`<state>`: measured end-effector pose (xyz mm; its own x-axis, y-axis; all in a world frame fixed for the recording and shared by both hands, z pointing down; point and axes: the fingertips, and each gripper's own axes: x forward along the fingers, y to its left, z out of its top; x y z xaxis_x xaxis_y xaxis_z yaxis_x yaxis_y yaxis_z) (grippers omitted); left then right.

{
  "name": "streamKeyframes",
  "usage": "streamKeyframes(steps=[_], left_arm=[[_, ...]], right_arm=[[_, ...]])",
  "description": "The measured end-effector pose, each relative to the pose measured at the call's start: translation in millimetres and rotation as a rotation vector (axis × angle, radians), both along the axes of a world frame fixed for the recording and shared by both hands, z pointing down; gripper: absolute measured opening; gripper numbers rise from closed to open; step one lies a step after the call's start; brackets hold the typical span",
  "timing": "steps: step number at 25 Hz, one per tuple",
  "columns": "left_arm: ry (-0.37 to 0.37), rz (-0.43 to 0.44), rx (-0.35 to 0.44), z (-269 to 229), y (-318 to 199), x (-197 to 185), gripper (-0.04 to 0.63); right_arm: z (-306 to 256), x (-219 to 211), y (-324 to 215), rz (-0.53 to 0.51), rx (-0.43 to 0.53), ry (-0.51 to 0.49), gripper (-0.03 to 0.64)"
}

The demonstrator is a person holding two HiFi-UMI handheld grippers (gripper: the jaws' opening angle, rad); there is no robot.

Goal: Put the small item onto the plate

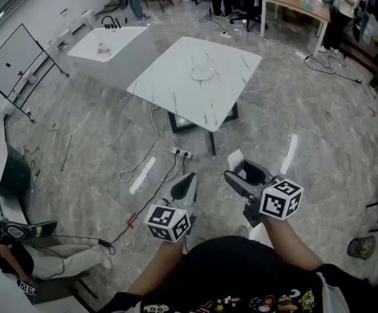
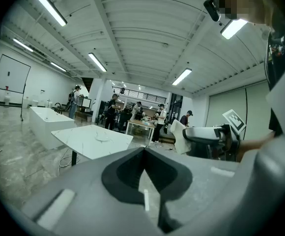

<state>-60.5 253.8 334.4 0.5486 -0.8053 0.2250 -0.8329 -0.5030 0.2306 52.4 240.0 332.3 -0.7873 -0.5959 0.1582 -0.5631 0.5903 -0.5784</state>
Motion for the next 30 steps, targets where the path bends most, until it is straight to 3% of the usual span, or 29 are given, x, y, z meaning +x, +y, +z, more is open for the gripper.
streamKeyframes(steps=[11, 30], left_arm=[[-0.019, -0.013, 0.044, -9, -11, 24, 0.002], [-0.066, -0.012, -0.012, 16, 7, 112, 0.002]], right_arm=[[-1, 27, -5, 0.030, 0.062, 0.059, 0.328], [13, 100, 1, -0.007, 0.111, 0.092, 0.330]])
